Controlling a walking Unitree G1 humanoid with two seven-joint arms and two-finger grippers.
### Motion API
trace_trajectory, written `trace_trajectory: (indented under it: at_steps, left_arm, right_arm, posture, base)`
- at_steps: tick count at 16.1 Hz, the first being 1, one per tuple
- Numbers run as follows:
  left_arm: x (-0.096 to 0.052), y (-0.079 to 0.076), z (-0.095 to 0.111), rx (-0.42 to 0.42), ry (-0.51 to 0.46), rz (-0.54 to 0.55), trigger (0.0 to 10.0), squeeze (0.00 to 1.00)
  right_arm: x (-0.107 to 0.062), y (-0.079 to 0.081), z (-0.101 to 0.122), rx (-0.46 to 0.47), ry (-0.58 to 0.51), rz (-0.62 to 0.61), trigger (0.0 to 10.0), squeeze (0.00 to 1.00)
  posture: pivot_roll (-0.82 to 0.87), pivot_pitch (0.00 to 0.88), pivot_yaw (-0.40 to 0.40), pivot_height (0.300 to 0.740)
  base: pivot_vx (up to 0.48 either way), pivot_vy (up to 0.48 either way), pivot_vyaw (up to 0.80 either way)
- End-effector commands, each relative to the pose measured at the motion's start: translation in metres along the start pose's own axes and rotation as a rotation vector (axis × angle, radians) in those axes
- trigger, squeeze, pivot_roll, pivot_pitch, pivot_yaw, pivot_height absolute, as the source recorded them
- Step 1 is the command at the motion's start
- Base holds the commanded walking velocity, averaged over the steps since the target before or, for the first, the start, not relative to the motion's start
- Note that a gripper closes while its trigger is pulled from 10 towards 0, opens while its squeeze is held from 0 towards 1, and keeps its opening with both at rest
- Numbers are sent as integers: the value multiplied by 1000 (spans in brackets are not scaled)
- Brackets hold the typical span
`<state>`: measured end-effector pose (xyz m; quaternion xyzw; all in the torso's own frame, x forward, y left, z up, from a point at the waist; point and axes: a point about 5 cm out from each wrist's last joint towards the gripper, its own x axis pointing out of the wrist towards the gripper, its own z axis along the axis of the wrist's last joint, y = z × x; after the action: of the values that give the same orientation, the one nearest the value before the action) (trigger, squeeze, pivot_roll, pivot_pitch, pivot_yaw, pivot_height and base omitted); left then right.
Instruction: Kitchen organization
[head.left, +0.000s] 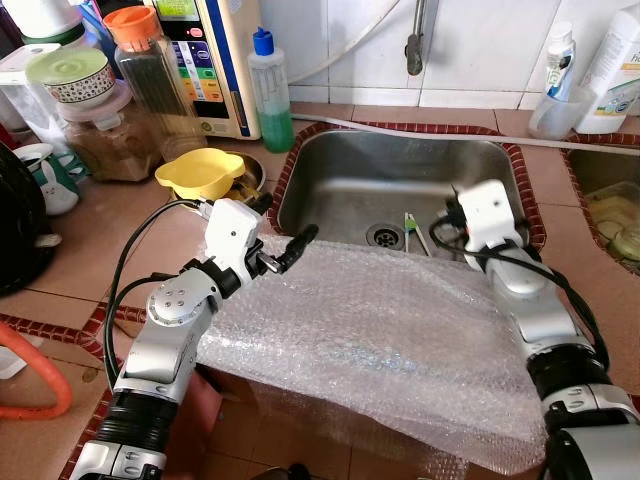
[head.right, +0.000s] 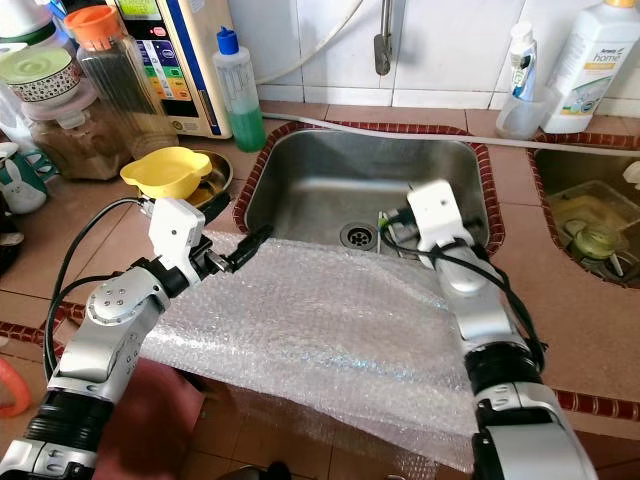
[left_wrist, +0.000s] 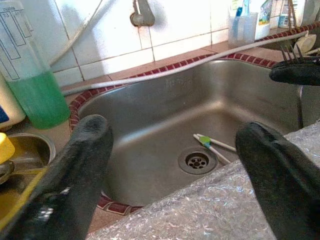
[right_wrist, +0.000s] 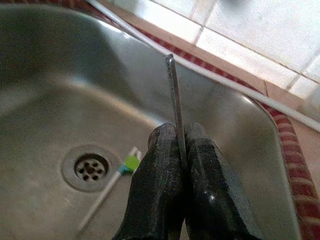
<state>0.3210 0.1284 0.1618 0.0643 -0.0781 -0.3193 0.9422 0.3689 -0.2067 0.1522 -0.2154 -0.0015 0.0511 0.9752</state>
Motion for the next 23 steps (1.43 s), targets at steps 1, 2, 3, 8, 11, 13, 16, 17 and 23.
trace_trajectory:
  at_steps: [1, 2, 3, 8, 11, 13, 16, 17, 23]
  left_arm:
    - [-4, -1, -4, 9, 32, -9, 10000, 1000]
    - [-4, -1, -5, 9, 34, -9, 10000, 1000]
    - [-4, -1, -5, 8, 36, -10, 10000, 557]
    - [-5, 2, -10, -8, 45, 56, 10000, 0]
    - [-5, 0, -11, -26, 41, 70, 10000, 0]
    - [-4, -1, -11, -23, 43, 68, 10000, 0]
    - [-4, 0, -9, -34, 47, 45, 10000, 0]
    - [-4, 2, -8, -22, 52, 39, 10000, 0]
    - [-5, 27, -2, -22, 29, 202, 10000, 0]
  right_arm:
    - [-2, -4, -9, 10, 38, -23, 10000, 1000]
    - [-2, -3, -10, 12, 39, -18, 10000, 1000]
    - [-1, -4, -11, 7, 42, -20, 10000, 1000]
    - [-2, -6, -17, -4, 84, -53, 10000, 1000]
    - [-2, -8, -18, -4, 89, -59, 10000, 1000]
    - [-2, -8, -18, -1, 92, -62, 10000, 1000]
    - [0, -6, -9, 46, 53, -68, 10000, 1000]
    - [1, -3, 2, 89, 7, -63, 10000, 1000]
    - [-6, 31, 55, 259, -224, 28, 10000, 0]
  posture:
    - [-196, 122, 140, 740]
    - [-196, 122, 140, 740]
    - [-199, 122, 138, 740]
    - [-202, 120, 122, 740]
    - [-205, 118, 117, 740]
    - [-206, 117, 116, 740]
    - [-206, 116, 117, 740]
    - [-202, 120, 118, 740]
    - [-210, 112, 117, 740]
  base:
    - [0, 0, 0]
    - [0, 0, 0]
    - [0, 0, 0]
    - [0, 0, 0]
    - [0, 0, 0]
    - [0, 0, 0]
    - [0, 0, 0]
    - [0, 0, 0]
    - [0, 0, 0]
